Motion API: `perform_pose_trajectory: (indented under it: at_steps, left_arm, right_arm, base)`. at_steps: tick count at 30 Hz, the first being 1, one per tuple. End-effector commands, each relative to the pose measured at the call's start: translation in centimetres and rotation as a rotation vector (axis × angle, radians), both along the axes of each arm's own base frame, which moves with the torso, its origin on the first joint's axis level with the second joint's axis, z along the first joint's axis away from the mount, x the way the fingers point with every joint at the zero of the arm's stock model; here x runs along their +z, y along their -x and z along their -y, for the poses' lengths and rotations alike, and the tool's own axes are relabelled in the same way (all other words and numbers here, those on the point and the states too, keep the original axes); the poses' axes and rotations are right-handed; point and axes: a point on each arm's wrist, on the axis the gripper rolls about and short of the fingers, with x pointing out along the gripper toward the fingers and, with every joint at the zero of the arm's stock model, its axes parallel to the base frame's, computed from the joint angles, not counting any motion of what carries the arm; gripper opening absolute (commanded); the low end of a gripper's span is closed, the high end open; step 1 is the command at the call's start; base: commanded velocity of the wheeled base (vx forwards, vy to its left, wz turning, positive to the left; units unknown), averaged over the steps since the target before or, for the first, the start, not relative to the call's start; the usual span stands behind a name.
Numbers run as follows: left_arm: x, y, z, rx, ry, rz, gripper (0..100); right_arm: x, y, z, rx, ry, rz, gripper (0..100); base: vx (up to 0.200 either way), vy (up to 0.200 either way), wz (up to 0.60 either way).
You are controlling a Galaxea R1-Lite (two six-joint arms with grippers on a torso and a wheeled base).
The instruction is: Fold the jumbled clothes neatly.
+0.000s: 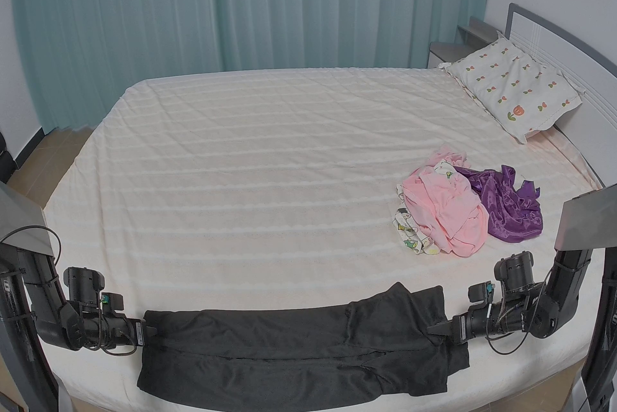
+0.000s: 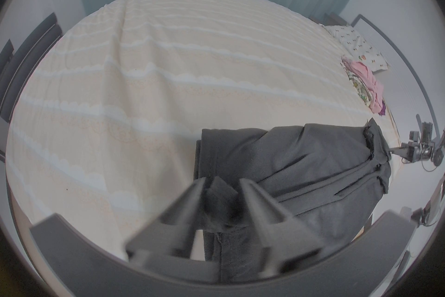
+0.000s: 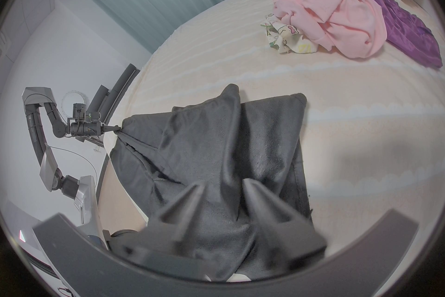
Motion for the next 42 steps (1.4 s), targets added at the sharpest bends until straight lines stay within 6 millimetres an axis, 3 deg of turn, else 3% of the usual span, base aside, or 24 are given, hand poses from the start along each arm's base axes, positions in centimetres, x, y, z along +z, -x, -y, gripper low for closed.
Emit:
perform_pose_trajectory:
  at_steps: [1,6,8,12,18,23,29,30,42]
  left_arm:
    - [-1.2,0.7,0.1,-0.015,-0.008,-0.047,100]
    - [-1.3,1.2,0.2,-0.006,-0.002,-0.050,100]
    - [-1.2,1.2,-0.1,0.022,0.012,-0.039,100]
    - [-0.3,0.4,-0.7,0.145,0.083,0.011,100]
    - [1.7,-2.2,-1.1,0.352,0.249,0.120,100]
    - [1.8,-2.6,-0.7,0.392,0.306,0.117,100]
    - [1.7,-2.9,-0.6,0.413,0.332,0.117,100]
    - [1.6,-2.9,-0.6,0.413,0.332,0.115,100]
    - [1.0,-2.2,-0.3,0.415,0.331,0.075,100]
  right_arm:
    - [-0.4,0.4,0.0,0.000,0.014,-0.022,100]
    - [0.7,0.3,0.3,-0.022,-0.010,0.006,100]
    - [2.1,-0.2,0.6,-0.073,-0.050,0.038,100]
    - [3.0,-1.1,-0.3,-0.120,-0.121,0.031,100]
    - [0.6,-2.4,-1.8,-0.102,-0.122,-0.009,100]
    - [-1.6,-3.0,-2.1,-0.102,-0.100,-0.032,100]
    - [-1.9,-2.9,-2.3,-0.058,-0.069,-0.013,100]
    - [-2.1,-2.9,-2.3,-0.051,-0.059,-0.009,0]
    - [-1.6,-1.9,-1.3,-0.105,-0.013,-0.004,0]
  base:
    - [0.000,0.000,0.00]
    - [0.000,0.000,0.00]
    - [0.000,0.000,0.00]
    - [0.000,0.000,0.00]
    - [0.000,0.000,0.00]
    - [0.000,0.000,0.00]
    - [0.000,0.000,0.00]
    - [0.000,0.000,0.00]
    - [0.000,0.000,0.00]
